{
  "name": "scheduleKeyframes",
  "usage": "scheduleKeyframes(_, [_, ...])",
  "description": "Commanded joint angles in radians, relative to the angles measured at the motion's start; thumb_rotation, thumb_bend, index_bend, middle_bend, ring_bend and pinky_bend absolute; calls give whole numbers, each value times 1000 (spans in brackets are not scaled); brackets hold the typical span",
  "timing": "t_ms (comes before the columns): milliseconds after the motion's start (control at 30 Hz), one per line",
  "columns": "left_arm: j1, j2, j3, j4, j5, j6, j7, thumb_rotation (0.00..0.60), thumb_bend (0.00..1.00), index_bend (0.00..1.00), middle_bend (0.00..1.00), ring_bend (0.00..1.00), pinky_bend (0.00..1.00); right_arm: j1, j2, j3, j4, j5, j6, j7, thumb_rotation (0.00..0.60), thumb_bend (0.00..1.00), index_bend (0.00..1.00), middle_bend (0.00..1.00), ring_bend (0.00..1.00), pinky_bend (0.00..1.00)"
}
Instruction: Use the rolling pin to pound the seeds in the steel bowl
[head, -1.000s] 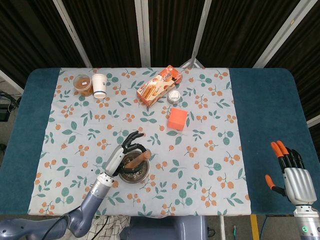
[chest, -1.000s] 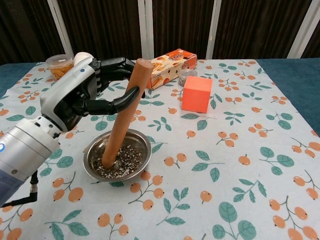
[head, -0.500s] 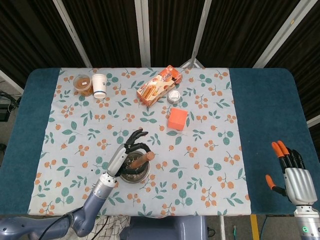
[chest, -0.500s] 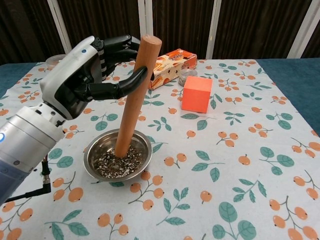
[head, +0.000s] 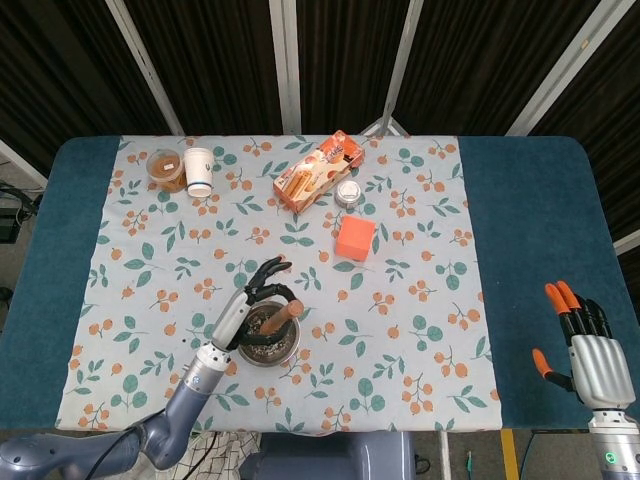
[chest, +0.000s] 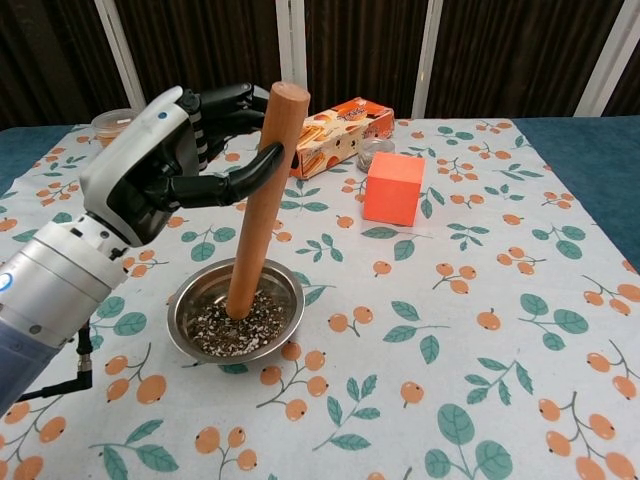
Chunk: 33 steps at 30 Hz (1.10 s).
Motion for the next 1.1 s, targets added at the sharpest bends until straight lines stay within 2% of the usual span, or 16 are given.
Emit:
scheduleKeyframes(33, [-2, -10, 8, 28, -1, -5, -30, 600, 770, 636, 639, 118, 7, 0, -1, 1, -1, 1, 0, -4, 600, 367, 0, 0, 0, 0])
scheduleKeyframes(333, [11, -18, 30, 78, 0, 5, -86, 600, 769, 636, 639, 118, 16, 0, -3, 4, 0, 8, -2, -5, 600, 367, 0, 0, 0, 0])
scheduleKeyframes(600, [15, -18, 39, 78, 5, 14, -88, 600, 770, 636, 639, 118, 16, -2, -2, 4, -2, 3, 6, 0, 600, 366, 0, 0, 0, 0])
scheduleKeyframes(1100, [-20, 16, -8, -88, 44, 51, 14, 600, 770, 636, 640, 118, 28, -5, 0, 0, 5, -14, 18, 9, 600, 367, 0, 0, 0, 0])
